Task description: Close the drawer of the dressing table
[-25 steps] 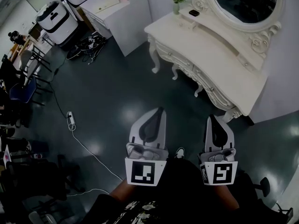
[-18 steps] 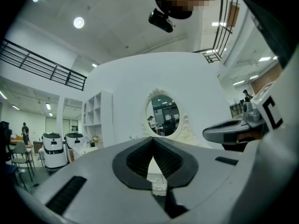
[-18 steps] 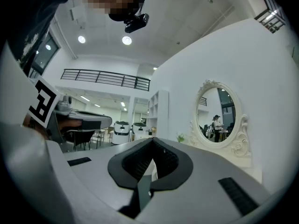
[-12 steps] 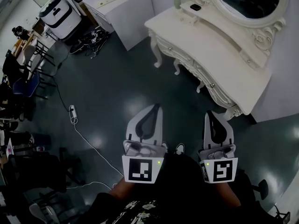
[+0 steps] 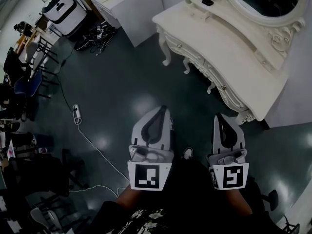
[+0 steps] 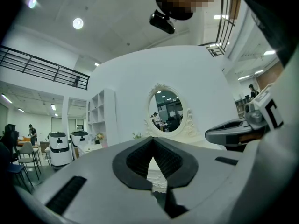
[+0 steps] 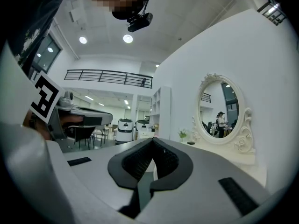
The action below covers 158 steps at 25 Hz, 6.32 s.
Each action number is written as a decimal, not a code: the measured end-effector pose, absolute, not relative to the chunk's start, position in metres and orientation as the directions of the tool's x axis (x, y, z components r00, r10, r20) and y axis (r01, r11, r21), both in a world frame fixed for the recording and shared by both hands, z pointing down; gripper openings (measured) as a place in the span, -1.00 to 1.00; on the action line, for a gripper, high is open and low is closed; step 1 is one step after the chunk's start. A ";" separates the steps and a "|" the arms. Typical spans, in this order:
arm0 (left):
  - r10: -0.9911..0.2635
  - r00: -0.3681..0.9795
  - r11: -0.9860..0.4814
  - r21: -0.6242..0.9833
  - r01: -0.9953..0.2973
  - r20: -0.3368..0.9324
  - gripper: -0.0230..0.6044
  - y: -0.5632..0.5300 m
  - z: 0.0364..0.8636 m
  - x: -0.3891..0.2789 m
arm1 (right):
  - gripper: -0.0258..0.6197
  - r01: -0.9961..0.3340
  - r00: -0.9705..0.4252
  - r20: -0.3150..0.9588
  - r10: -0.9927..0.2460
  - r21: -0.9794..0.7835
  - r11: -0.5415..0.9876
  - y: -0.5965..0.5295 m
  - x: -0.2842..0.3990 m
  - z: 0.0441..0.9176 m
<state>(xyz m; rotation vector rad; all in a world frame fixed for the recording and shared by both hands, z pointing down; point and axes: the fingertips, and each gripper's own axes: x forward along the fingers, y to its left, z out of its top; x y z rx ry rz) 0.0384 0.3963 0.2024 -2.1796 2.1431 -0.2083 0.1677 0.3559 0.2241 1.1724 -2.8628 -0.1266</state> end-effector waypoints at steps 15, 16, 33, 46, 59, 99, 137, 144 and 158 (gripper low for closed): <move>-0.999 0.018 -0.023 -0.116 -0.993 0.047 -0.92 0.329 0.215 -0.015 | -0.93 -0.705 -0.702 0.035 -0.711 0.100 0.702 0.291 0.118 0.235; -0.999 0.017 -0.023 -0.117 -0.993 0.052 -0.92 0.325 0.217 -0.018 | -0.93 -0.704 -0.704 0.038 -0.710 0.099 0.703 0.285 0.114 0.235; -0.996 0.075 -0.082 -0.159 -0.984 0.050 -0.92 0.239 0.210 -0.096 | -0.93 -0.737 -0.668 0.033 -0.743 0.105 0.668 0.201 0.035 0.227; -0.989 0.149 -0.150 -0.137 -0.979 0.017 -0.92 0.201 0.211 -0.138 | -0.93 -0.795 -0.599 0.012 -0.800 0.105 0.597 0.176 0.004 0.230; -0.984 0.178 -0.180 -0.096 -0.979 0.031 -0.92 0.182 0.221 -0.146 | -0.93 -0.837 -0.534 0.042 -0.844 0.119 0.535 0.155 0.016 0.235; -0.957 0.277 -0.286 -0.134 -0.949 0.087 -0.92 -0.037 0.220 -0.145 | -0.92 -0.875 -0.475 0.063 -0.878 0.070 0.478 -0.063 0.016 0.249; -0.692 0.582 -0.622 0.056 -0.781 0.428 -0.11 -0.225 0.450 -0.066 | -0.93 -0.961 -0.252 0.325 -0.911 0.029 0.276 -0.177 0.065 0.354; -0.689 0.560 -0.601 0.069 -0.796 0.461 -0.11 -0.244 0.479 -0.061 | -0.92 -0.965 -0.239 0.347 -0.907 0.024 0.263 -0.183 0.067 0.366; -0.743 0.484 -0.540 0.015 -0.842 0.462 -0.63 -0.255 0.487 -0.062 | -0.93 -0.975 -0.206 0.389 -0.898 -0.001 0.223 -0.178 0.071 0.381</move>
